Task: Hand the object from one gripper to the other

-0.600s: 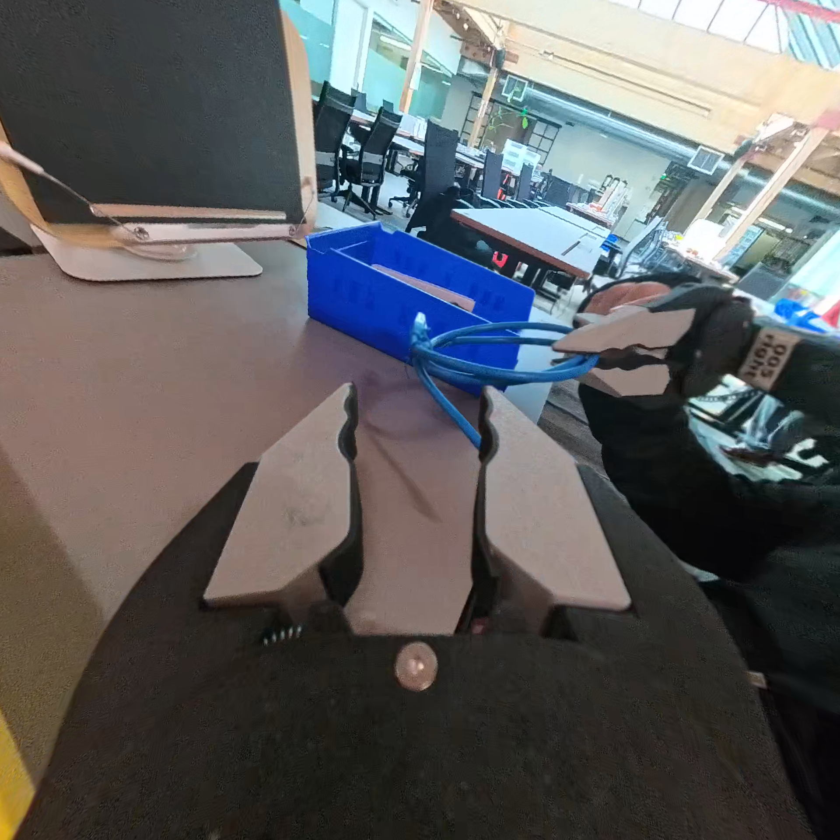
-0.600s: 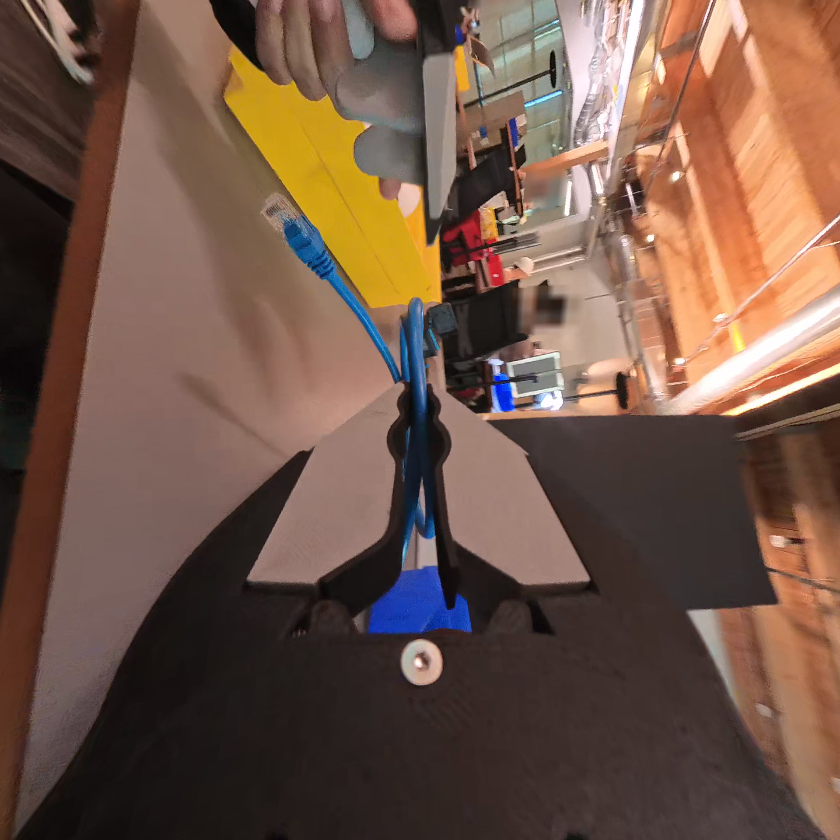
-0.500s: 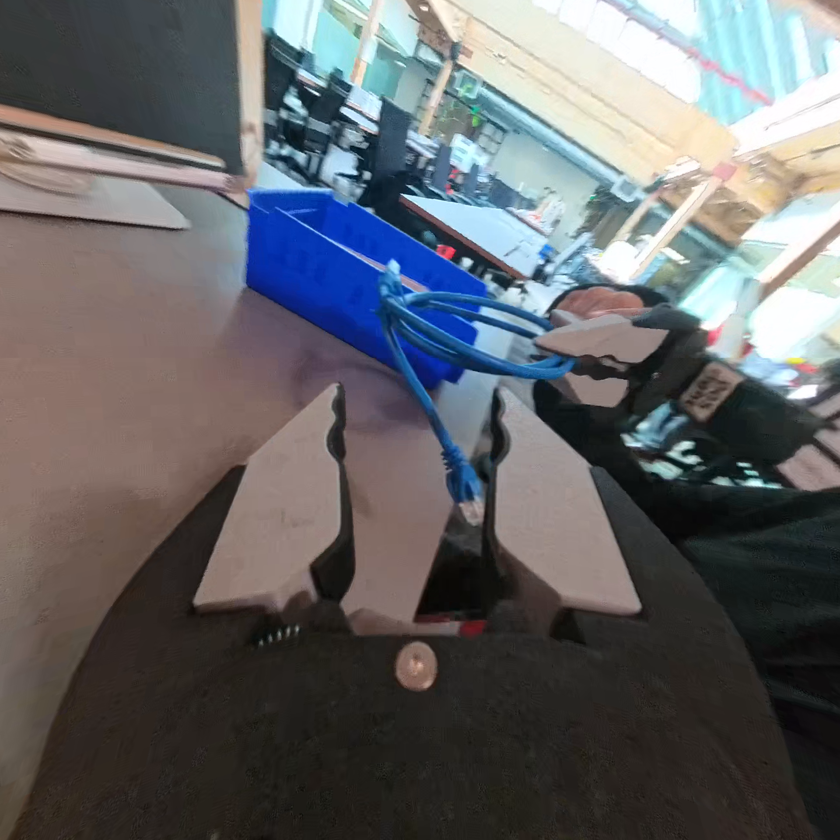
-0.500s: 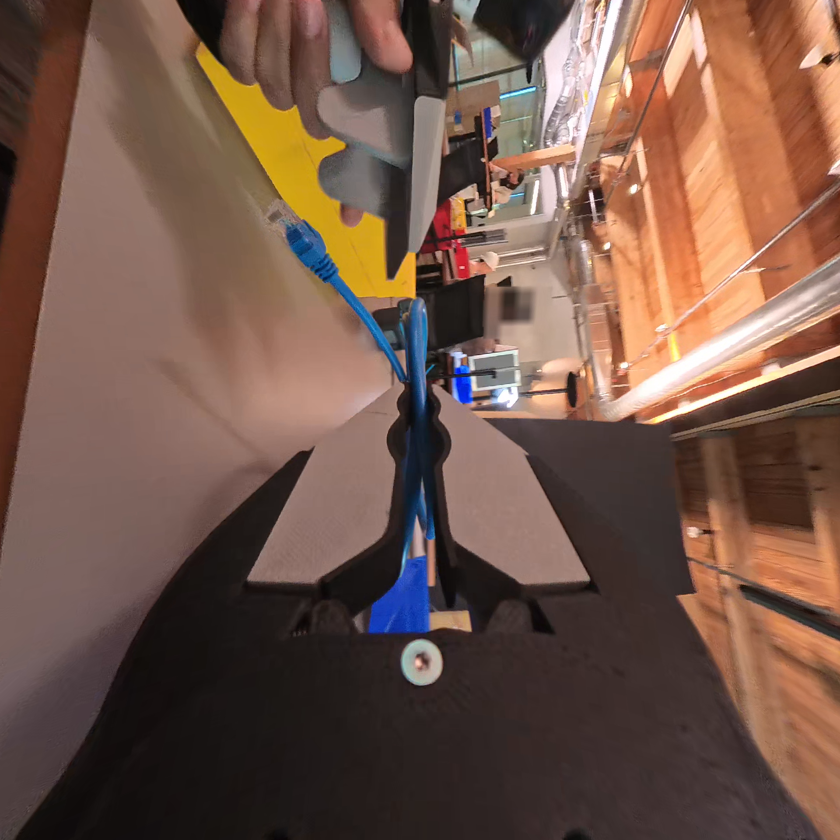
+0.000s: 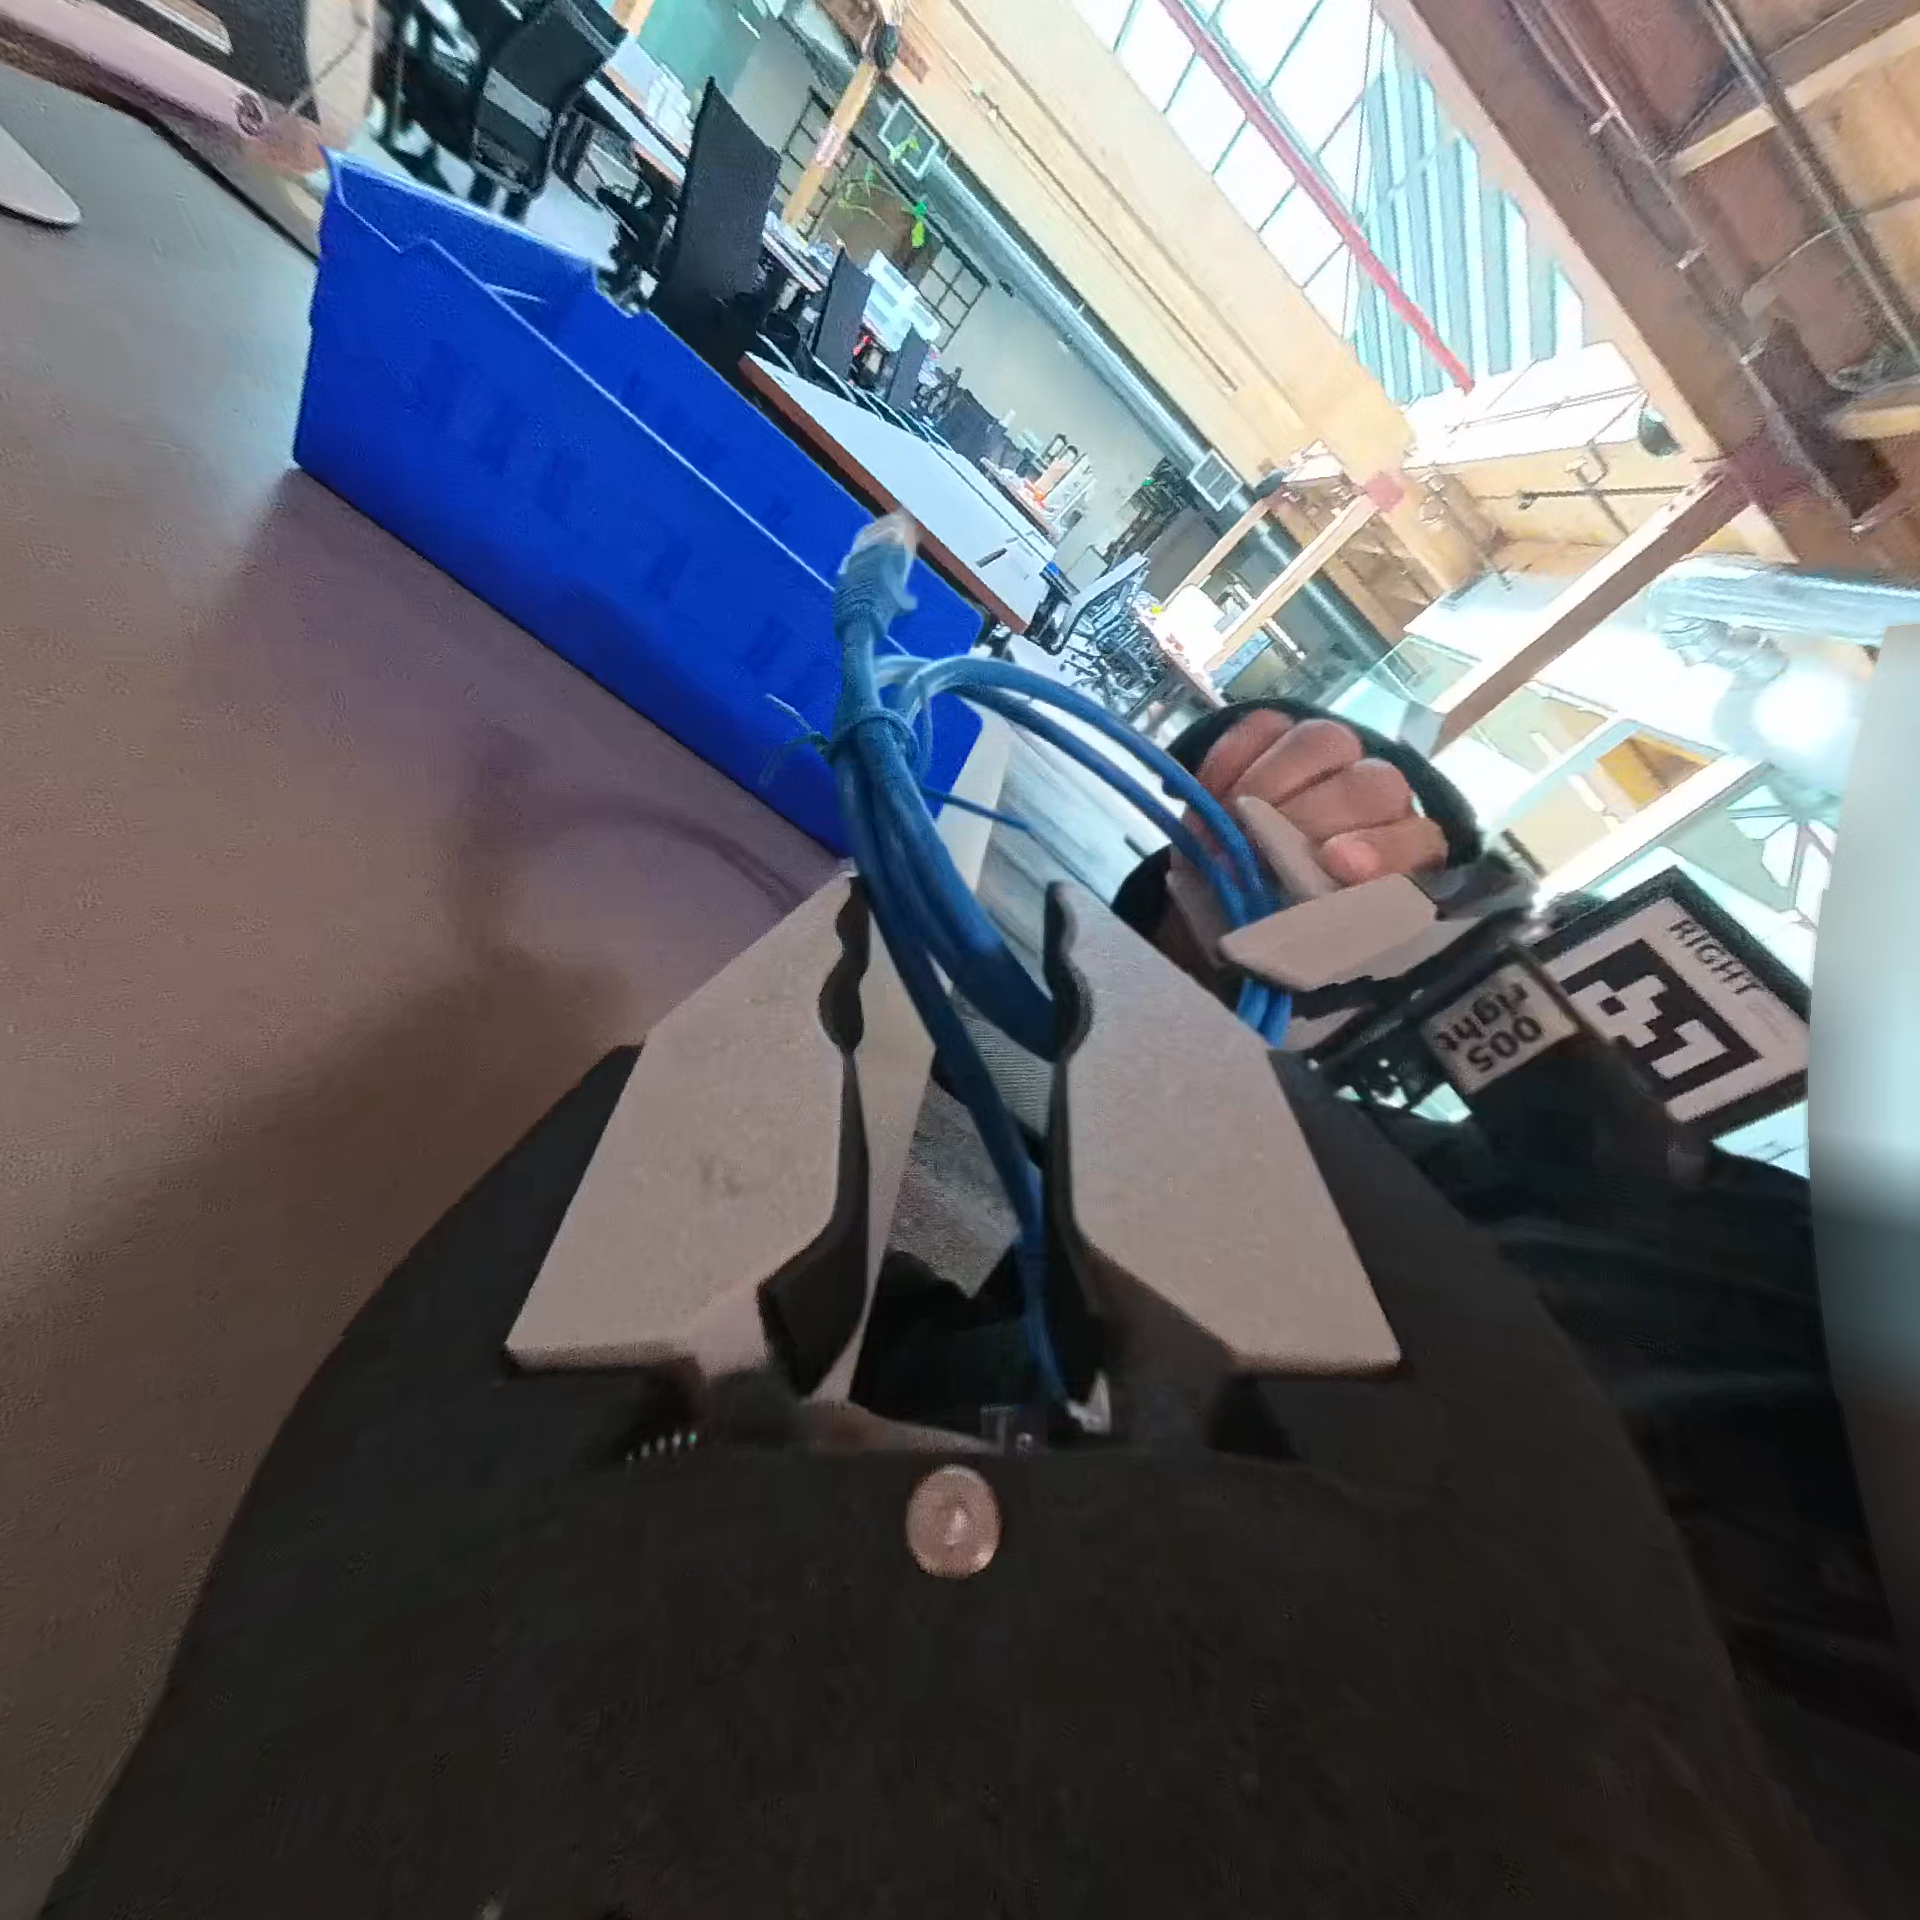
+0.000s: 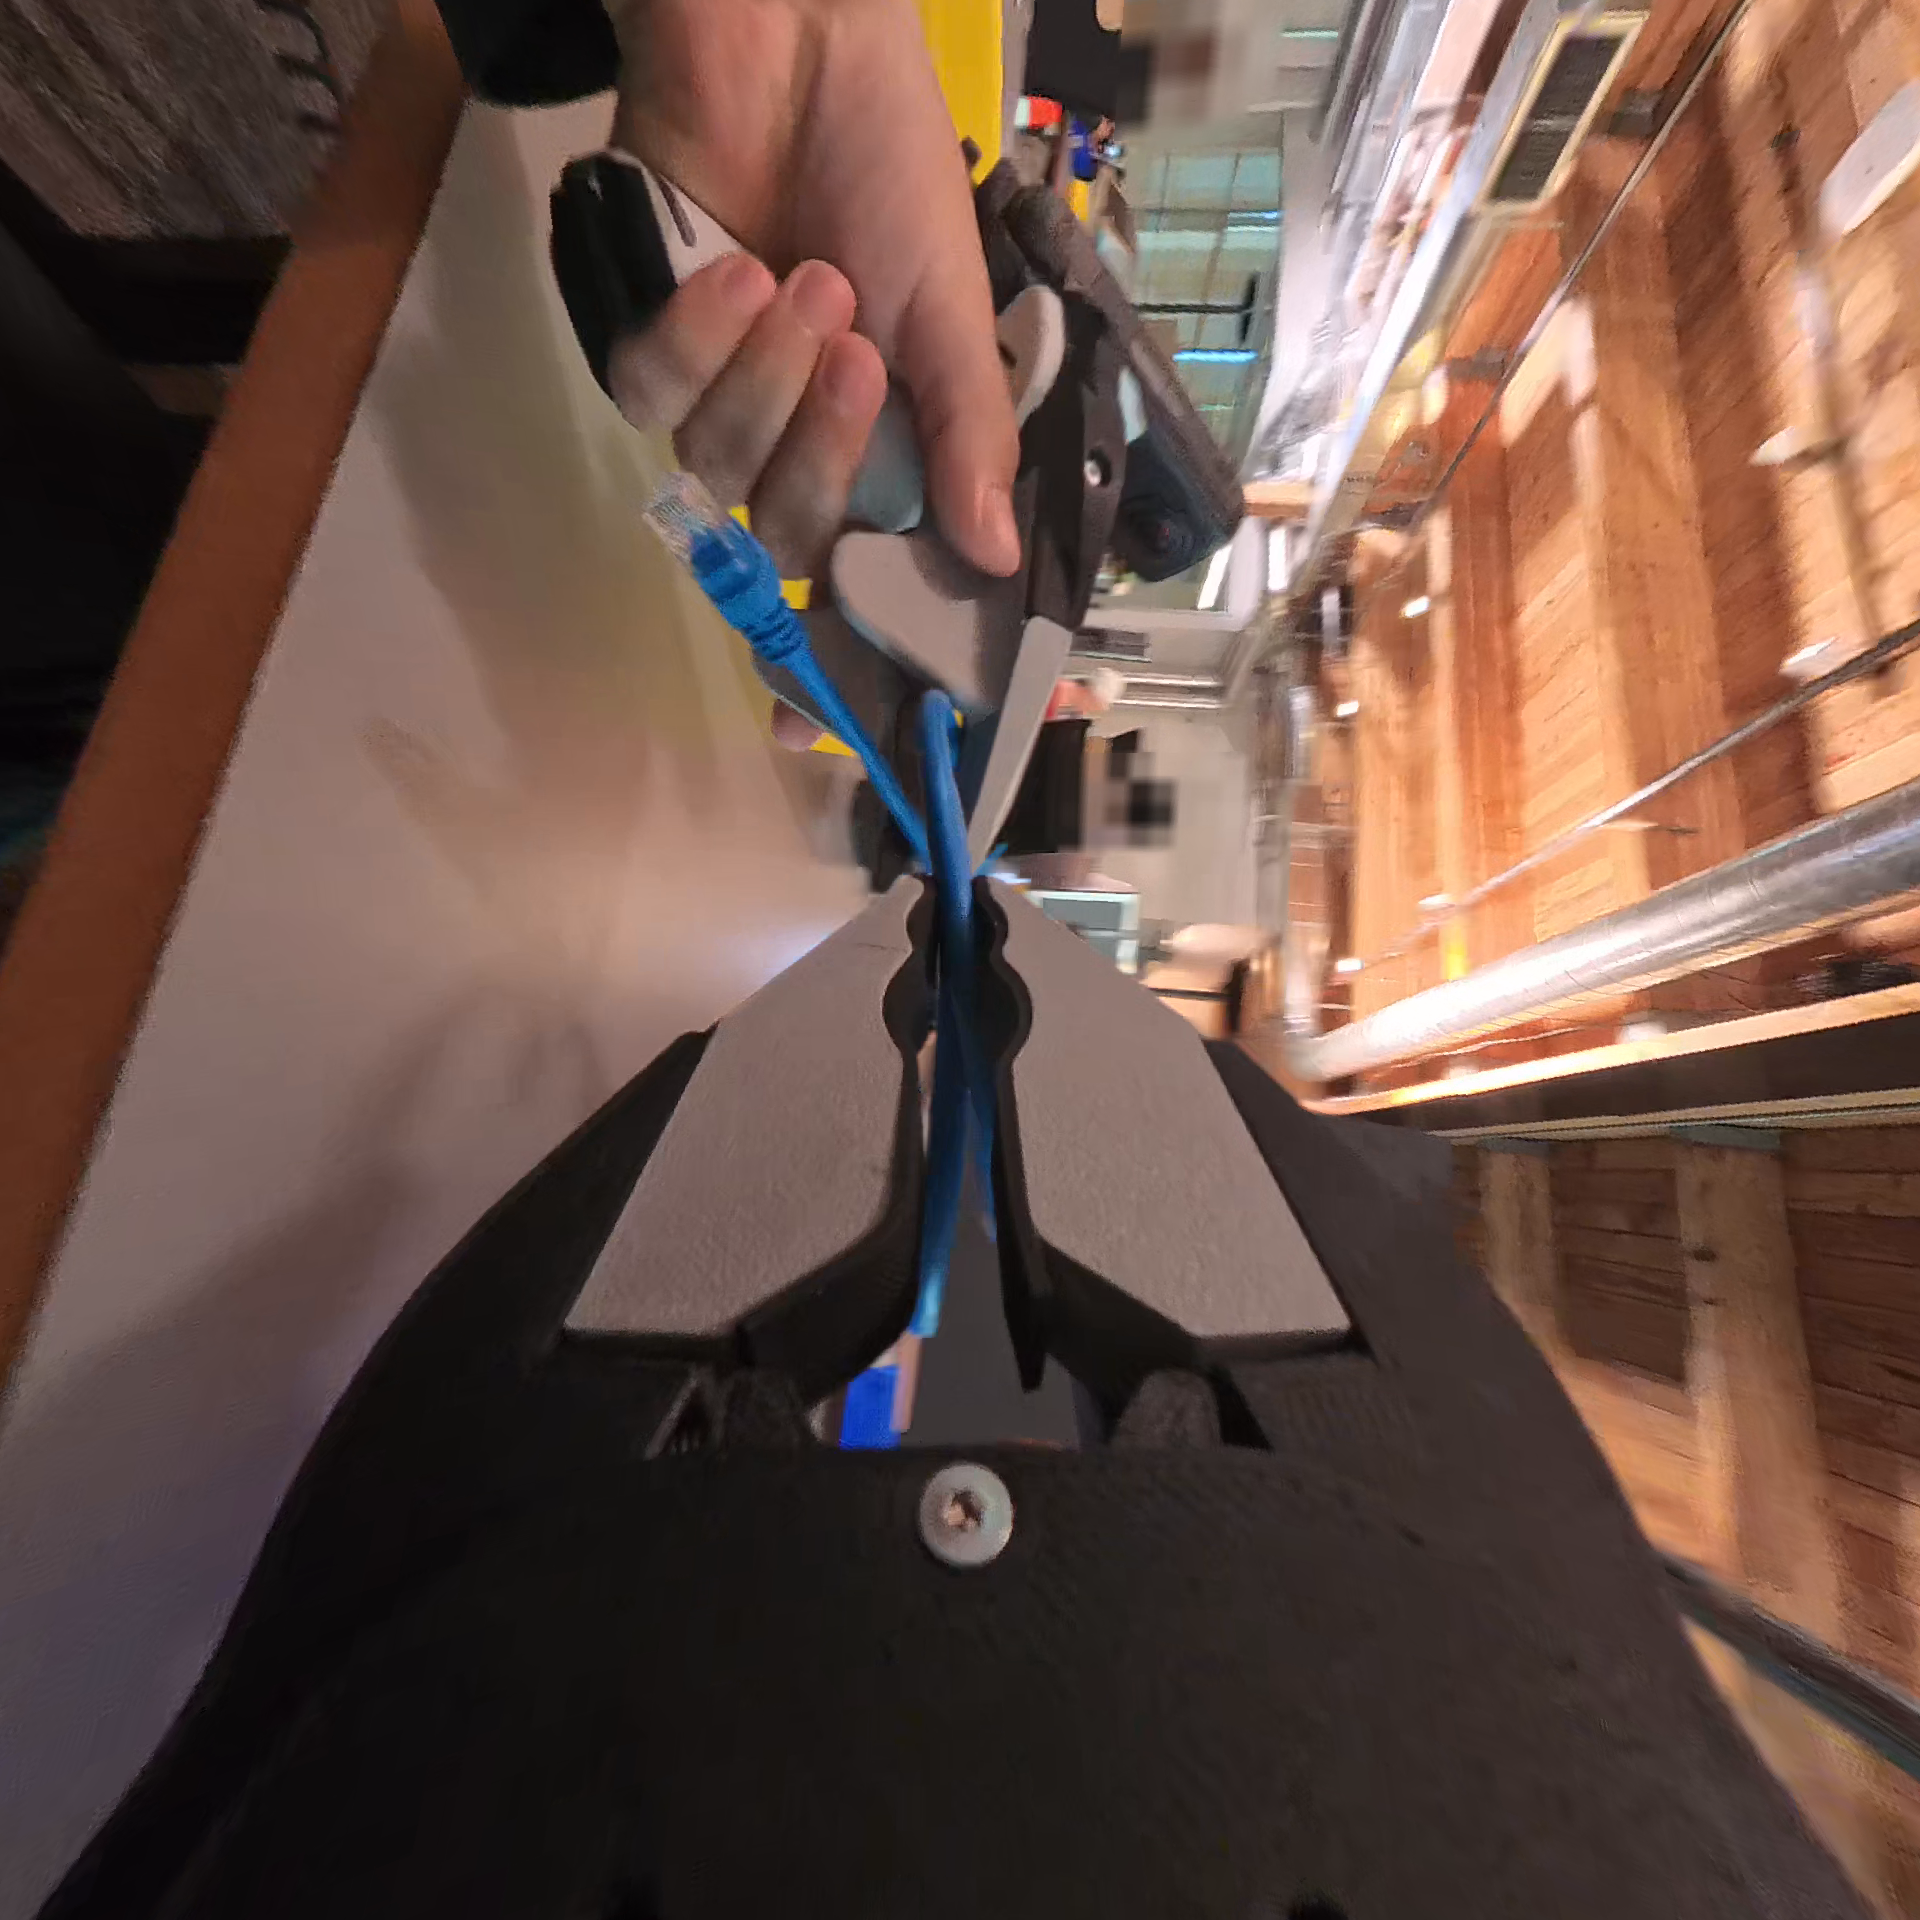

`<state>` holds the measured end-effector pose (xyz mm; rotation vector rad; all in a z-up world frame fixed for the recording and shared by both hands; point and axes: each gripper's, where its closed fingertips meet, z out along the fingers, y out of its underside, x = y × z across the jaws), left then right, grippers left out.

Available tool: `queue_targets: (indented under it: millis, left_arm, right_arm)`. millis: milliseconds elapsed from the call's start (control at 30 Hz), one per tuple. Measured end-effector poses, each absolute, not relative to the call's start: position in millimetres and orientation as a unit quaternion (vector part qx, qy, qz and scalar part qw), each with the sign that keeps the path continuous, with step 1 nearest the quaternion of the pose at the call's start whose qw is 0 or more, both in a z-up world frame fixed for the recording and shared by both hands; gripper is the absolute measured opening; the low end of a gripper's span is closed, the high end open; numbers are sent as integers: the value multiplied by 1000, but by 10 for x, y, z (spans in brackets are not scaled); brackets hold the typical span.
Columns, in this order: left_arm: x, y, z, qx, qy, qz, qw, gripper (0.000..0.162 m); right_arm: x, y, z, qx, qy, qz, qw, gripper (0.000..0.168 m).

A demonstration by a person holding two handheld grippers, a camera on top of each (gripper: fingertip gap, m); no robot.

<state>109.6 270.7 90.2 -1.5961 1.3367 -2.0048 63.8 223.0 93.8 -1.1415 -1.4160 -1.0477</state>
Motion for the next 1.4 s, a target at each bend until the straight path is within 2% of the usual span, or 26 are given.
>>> queue_targets:
  millis: [67, 133, 233, 300, 433, 533, 700, 867, 900, 967, 1067, 1167, 1233, 1333, 1400]
  left_arm:
    - [1087, 2788, 946, -545, 461, -679, 173, 14]
    - [1054, 2898, 1042, -539, 464, -660, 241, 4]
    - [987, 3071, 1108, -530, 508, -555, 391, 4]
    - [934, 3108, 1127, -503, 556, -452, 484, 4]
    - [856, 2967, 1199, -406, 632, -268, 603, 3]
    - [808, 2811, 1245, -330, 655, -179, 656, 4]
    - [784, 2466, 1166, -172, 695, -85, 693, 3]
    - [793, 2403, 1155, -142, 694, -57, 703, 4]
    - [791, 2397, 1139, -140, 697, -60, 701, 4]
    - [792, 2439, 1134, -141, 693, -47, 705, 4]
    - [832, 2507, 1150, -158, 681, -46, 713, 6]
    - [807, 2608, 1261, -214, 660, -84, 715, 31]
    - [758, 2654, 1333, -267, 652, -145, 695, 41]
    - [644, 2675, 1410, -353, 638, -268, 629, 43]
    - [607, 2656, 1296, -430, 639, -350, 533, 37]
  right_arm:
    - [672, 2234, 848, -532, -571, -368, 505, 10]
    - [719, 2233, 777, -585, -554, -287, 518, 21]
    - [775, 2173, 767, -638, -524, -159, 541, 18]
    - [805, 2117, 911, -646, -493, -89, 576, 22]
    - [1012, 2107, 1232, -668, -403, -33, 625, 38]
    - [1057, 2109, 1378, -676, -354, 0, 646, 47]
    - [839, 2057, 1274, -700, -346, 120, 613, 54]
    - [752, 2150, 909, -733, -382, 101, 554, 53]
    - [741, 2175, 862, -737, -387, 91, 547, 50]
    - [726, 2215, 852, -735, -390, 79, 549, 12]
    - [736, 2256, 848, -733, -395, 55, 551, 8]
    - [863, 2319, 910, -723, -397, -27, 565, 7]
    - [989, 2345, 981, -712, -395, -91, 574, 7]
    - [1147, 2345, 1092, -670, -414, -202, 582, 6]
    - [1263, 2354, 1150, -638, -423, -287, 576, 6]
